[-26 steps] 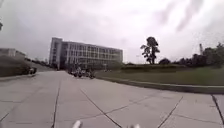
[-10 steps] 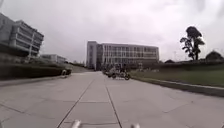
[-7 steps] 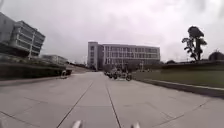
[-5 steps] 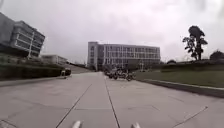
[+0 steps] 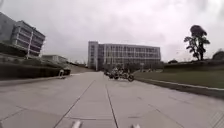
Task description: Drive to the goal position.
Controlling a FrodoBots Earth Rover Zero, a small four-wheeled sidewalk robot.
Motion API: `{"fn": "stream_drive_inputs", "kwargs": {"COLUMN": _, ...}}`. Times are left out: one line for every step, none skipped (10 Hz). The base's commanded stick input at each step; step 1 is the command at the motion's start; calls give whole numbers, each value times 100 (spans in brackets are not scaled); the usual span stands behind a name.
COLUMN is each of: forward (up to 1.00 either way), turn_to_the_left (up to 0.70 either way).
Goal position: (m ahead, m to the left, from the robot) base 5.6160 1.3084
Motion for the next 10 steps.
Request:
{"fn": "stream_drive_inputs", "kwargs": {"forward": 70, "turn_to_the_left": 11}}
{"fn": "stream_drive_inputs", "kwargs": {"forward": 70, "turn_to_the_left": 0}}
{"fn": "stream_drive_inputs", "kwargs": {"forward": 70, "turn_to_the_left": 0}}
{"fn": "stream_drive_inputs", "kwargs": {"forward": 70, "turn_to_the_left": 0}}
{"fn": "stream_drive_inputs", "kwargs": {"forward": 70, "turn_to_the_left": 0}}
{"fn": "stream_drive_inputs", "kwargs": {"forward": 70, "turn_to_the_left": 0}}
{"fn": "stream_drive_inputs", "kwargs": {"forward": 70, "turn_to_the_left": 0}}
{"fn": "stream_drive_inputs", "kwargs": {"forward": 70, "turn_to_the_left": 0}}
{"fn": "stream_drive_inputs", "kwargs": {"forward": 70, "turn_to_the_left": 0}}
{"fn": "stream_drive_inputs", "kwargs": {"forward": 70, "turn_to_the_left": 0}}
